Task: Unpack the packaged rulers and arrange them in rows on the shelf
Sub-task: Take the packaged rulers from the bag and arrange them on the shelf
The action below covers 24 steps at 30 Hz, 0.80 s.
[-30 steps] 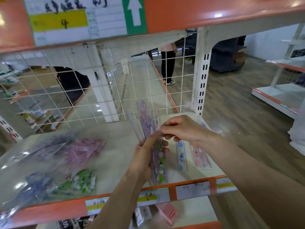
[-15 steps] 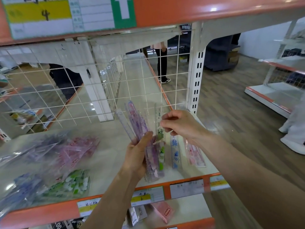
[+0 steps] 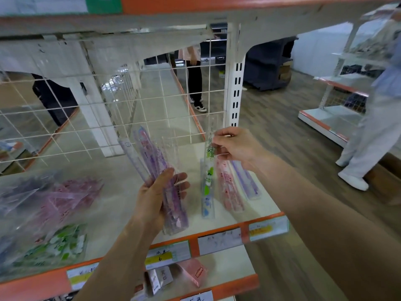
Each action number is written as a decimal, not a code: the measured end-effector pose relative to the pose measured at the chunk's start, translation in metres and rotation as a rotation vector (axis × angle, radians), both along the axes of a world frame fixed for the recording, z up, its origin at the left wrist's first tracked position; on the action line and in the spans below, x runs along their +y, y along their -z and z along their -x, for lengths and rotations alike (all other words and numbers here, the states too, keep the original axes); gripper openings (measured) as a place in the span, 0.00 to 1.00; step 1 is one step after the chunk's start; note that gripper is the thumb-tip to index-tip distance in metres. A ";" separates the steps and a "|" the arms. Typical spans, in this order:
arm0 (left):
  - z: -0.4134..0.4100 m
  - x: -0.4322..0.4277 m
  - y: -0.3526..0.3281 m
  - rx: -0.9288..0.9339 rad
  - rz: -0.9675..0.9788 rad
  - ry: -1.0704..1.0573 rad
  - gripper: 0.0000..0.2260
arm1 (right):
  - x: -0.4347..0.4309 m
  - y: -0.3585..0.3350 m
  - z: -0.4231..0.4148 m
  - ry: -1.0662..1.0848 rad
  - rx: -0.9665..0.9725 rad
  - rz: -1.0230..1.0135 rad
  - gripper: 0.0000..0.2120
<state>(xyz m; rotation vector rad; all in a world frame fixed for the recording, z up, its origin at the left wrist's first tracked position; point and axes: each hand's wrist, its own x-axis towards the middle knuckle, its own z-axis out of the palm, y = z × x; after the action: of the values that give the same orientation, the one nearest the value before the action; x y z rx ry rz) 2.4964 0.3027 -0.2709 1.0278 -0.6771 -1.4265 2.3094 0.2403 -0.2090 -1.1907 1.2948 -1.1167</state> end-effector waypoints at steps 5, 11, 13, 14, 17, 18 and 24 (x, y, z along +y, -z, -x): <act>-0.001 -0.001 -0.002 0.003 -0.018 -0.036 0.04 | -0.003 0.010 -0.002 -0.003 0.099 -0.045 0.07; -0.010 0.003 -0.005 0.097 -0.063 -0.121 0.04 | -0.003 0.027 -0.043 -0.142 0.284 -0.079 0.05; -0.011 0.006 -0.004 0.068 -0.067 -0.123 0.04 | -0.008 0.034 -0.053 -0.161 0.393 -0.093 0.02; -0.012 0.007 -0.004 0.057 -0.065 -0.121 0.04 | -0.010 0.037 -0.055 -0.166 0.481 -0.087 0.02; -0.012 0.009 -0.004 0.046 -0.055 -0.117 0.04 | -0.007 0.032 -0.053 -0.176 0.882 0.003 0.10; -0.013 0.010 -0.005 0.044 -0.053 -0.116 0.04 | 0.000 0.025 -0.051 -0.176 1.017 0.052 0.11; -0.012 0.012 -0.006 0.021 -0.046 -0.110 0.05 | 0.051 0.023 -0.046 -0.358 1.487 0.204 0.12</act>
<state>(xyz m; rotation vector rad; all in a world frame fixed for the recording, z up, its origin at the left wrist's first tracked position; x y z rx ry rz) 2.5084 0.3143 -0.2647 1.0685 -0.5669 -1.3607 2.3554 0.2908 -0.2322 -2.4591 1.8525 0.0986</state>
